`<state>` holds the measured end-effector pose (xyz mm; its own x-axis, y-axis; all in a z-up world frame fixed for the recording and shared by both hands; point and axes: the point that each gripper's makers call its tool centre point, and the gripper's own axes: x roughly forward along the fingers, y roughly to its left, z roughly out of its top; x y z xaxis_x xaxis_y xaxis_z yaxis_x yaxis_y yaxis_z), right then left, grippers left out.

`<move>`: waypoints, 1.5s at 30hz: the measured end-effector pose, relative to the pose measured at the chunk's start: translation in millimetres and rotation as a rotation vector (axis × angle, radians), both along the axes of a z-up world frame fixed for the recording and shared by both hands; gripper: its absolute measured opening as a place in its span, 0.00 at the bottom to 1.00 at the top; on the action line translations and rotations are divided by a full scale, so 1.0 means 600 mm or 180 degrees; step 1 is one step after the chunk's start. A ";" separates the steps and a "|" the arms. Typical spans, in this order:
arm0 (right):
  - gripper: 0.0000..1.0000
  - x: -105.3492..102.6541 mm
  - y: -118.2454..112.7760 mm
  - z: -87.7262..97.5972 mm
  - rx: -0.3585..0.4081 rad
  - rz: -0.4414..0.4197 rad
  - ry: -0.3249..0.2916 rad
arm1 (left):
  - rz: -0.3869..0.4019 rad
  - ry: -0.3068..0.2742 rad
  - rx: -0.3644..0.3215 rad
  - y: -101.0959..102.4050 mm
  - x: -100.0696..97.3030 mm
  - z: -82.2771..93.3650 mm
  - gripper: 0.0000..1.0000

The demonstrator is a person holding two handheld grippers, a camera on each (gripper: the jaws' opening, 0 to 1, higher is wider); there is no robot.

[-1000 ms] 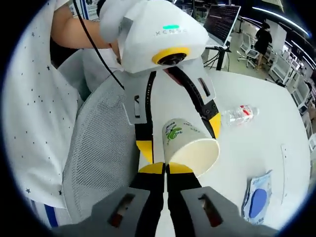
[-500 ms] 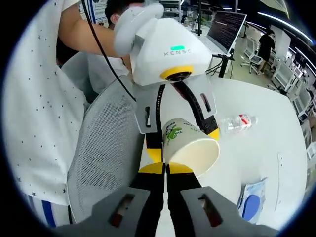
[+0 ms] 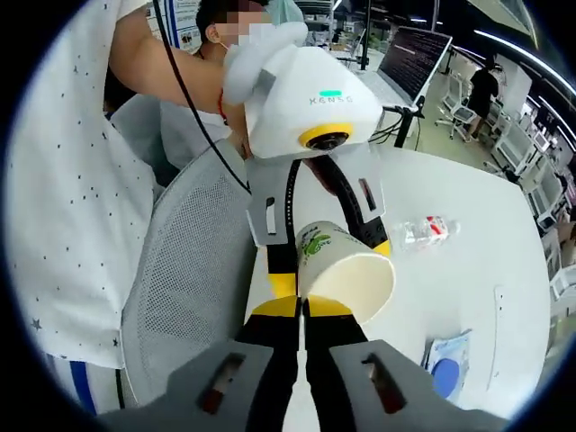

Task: Arrange the tabletop items into an orderly group along one side of the table until the central work area is clear of visible clutter.

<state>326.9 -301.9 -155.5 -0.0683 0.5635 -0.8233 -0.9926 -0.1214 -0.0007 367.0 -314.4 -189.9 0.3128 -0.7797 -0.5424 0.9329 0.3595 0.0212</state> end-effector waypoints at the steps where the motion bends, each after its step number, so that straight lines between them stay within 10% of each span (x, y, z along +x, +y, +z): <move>1: 0.00 0.000 0.000 0.001 0.0001 -0.0001 0.0002 | 0.0006 -0.0023 -0.0028 0.000 0.001 0.003 0.47; 27: 0.06 0.011 -0.002 0.012 0.0143 -0.0118 0.0088 | 0.0082 0.0065 -0.0298 -0.006 0.004 0.018 0.46; 41: 0.13 0.060 -0.005 0.145 0.1357 -0.0916 0.0823 | 0.0263 0.0079 -0.0615 0.000 0.023 0.051 0.46; 45: 0.13 0.089 -0.017 0.144 0.1366 -0.1114 0.0674 | 0.0308 0.0051 -0.0720 -0.002 0.029 0.067 0.46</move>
